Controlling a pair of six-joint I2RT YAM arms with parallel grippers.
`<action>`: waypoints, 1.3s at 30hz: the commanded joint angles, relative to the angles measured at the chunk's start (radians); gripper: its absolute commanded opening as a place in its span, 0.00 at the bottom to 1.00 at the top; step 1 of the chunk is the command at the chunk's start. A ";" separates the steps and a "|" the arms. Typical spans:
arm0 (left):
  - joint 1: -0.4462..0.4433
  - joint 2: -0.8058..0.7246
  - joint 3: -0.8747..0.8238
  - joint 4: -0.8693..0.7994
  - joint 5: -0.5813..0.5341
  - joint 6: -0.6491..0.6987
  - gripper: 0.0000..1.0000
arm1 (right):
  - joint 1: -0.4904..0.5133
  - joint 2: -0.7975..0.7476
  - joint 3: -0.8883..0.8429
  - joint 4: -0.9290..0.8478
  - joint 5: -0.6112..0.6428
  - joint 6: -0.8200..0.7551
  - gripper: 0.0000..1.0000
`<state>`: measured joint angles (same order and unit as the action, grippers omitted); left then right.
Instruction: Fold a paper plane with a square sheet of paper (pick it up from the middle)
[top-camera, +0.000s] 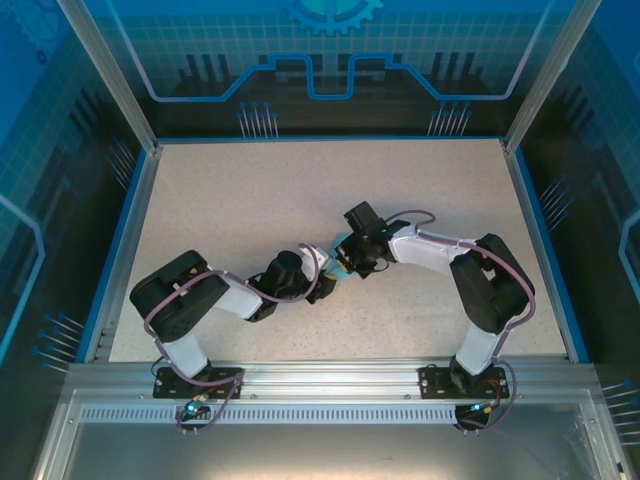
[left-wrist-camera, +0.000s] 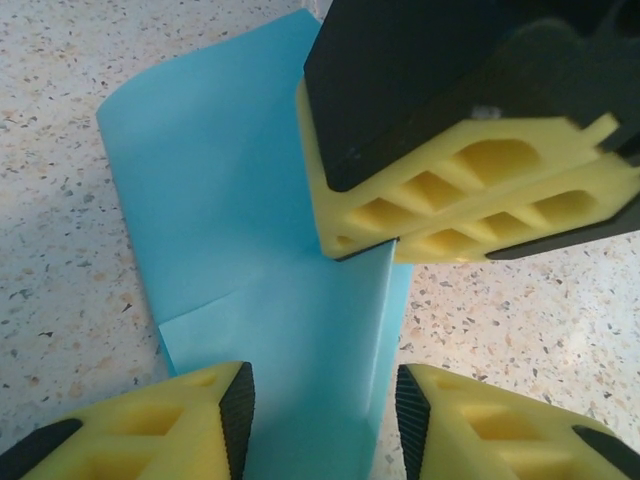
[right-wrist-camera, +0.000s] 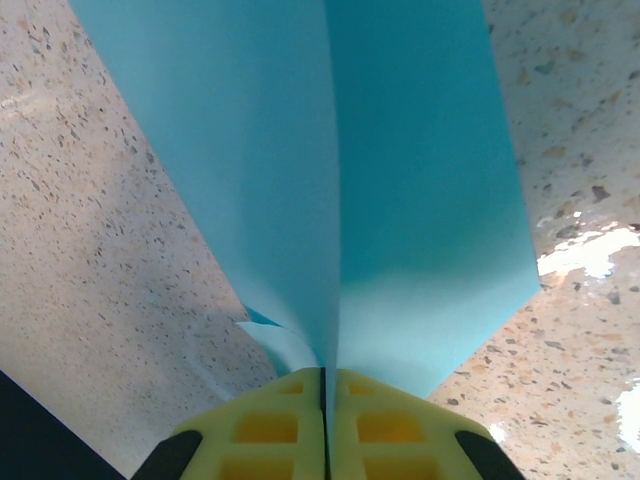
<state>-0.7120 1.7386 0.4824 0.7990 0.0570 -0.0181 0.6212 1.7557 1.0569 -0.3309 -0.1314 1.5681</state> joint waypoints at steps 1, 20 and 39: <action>-0.007 0.019 0.027 0.032 -0.004 0.027 0.43 | -0.015 0.013 0.026 -0.031 -0.038 0.018 0.07; -0.008 -0.021 0.001 0.002 0.009 -0.201 0.18 | -0.173 -0.127 -0.065 0.081 -0.108 -0.583 0.60; -0.006 -0.028 0.015 -0.071 0.100 -0.461 0.13 | -0.214 -0.067 -0.206 0.341 -0.371 -0.880 0.49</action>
<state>-0.7120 1.7256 0.4866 0.7570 0.1123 -0.4469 0.4179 1.6619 0.8642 -0.0303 -0.4313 0.7422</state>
